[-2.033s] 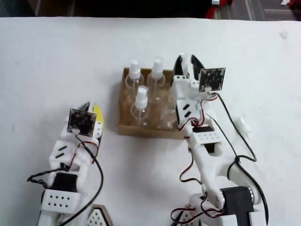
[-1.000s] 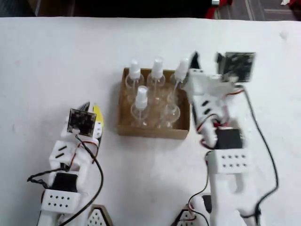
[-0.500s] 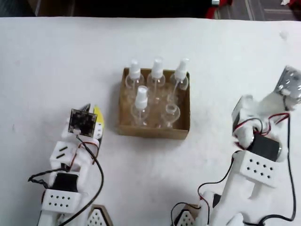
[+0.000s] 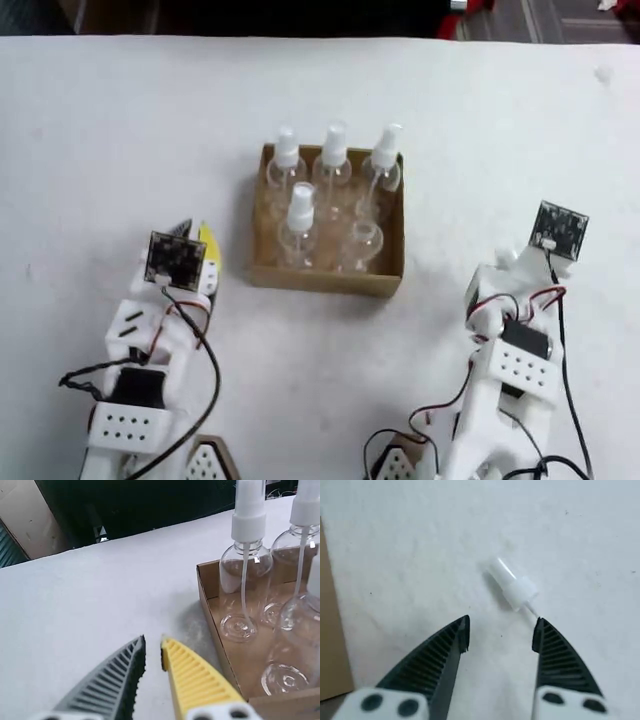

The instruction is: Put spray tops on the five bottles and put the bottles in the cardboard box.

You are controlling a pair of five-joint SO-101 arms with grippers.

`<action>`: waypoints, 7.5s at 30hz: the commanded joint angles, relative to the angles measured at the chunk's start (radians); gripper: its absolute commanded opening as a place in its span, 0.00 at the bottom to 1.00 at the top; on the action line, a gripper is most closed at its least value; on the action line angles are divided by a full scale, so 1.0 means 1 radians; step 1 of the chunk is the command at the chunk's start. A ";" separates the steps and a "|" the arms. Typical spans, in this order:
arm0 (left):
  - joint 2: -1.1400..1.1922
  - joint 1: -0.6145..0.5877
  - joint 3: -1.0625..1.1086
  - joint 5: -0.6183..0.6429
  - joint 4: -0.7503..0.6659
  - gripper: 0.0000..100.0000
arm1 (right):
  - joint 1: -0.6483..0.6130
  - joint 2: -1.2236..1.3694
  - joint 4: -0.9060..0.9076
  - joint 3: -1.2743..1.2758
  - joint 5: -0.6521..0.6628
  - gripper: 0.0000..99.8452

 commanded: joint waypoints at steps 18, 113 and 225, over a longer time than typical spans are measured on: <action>-0.012 0.007 -0.015 -0.011 -0.023 0.06 | 0.021 -0.027 -0.031 -0.006 0.034 0.18; -0.012 0.005 -0.023 -0.011 -0.018 0.06 | -0.262 0.671 1.168 -1.792 0.456 0.01; -0.012 0.001 -0.018 -0.011 -0.021 0.06 | -0.839 0.102 0.545 -1.280 0.252 0.02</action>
